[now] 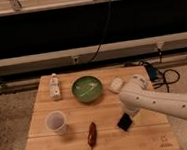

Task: Place the eraser in the ceramic cup

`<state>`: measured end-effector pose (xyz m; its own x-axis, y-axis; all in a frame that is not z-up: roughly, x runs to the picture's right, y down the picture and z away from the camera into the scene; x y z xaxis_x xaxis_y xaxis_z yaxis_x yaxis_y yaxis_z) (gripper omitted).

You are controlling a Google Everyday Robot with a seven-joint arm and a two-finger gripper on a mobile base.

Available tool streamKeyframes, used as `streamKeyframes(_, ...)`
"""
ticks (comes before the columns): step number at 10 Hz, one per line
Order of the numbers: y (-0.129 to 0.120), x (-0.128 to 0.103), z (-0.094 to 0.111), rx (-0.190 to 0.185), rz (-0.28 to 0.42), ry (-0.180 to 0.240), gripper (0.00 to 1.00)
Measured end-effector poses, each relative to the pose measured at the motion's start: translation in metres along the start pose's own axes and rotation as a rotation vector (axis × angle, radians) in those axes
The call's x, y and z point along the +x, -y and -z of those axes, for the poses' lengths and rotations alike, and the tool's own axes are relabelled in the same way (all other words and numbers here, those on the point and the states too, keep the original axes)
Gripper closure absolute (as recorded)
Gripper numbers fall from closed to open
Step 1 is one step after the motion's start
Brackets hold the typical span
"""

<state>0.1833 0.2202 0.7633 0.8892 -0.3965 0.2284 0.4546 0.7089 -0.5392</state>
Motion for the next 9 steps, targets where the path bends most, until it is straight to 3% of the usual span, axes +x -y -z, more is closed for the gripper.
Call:
streamKeyframes(2,-0.008,0.001,-0.014,-0.021,0.001,0.023,0.2)
streamKeyframes(4,-0.013,-0.002,-0.035,-0.009,0.015,0.06,0.2)
streamKeyframes(8,-0.008,-0.012,-0.046,0.097,0.058,0.103,0.22)
streamKeyframes(9,-0.007,-0.013,-0.048,0.103,0.066,0.105,0.3)
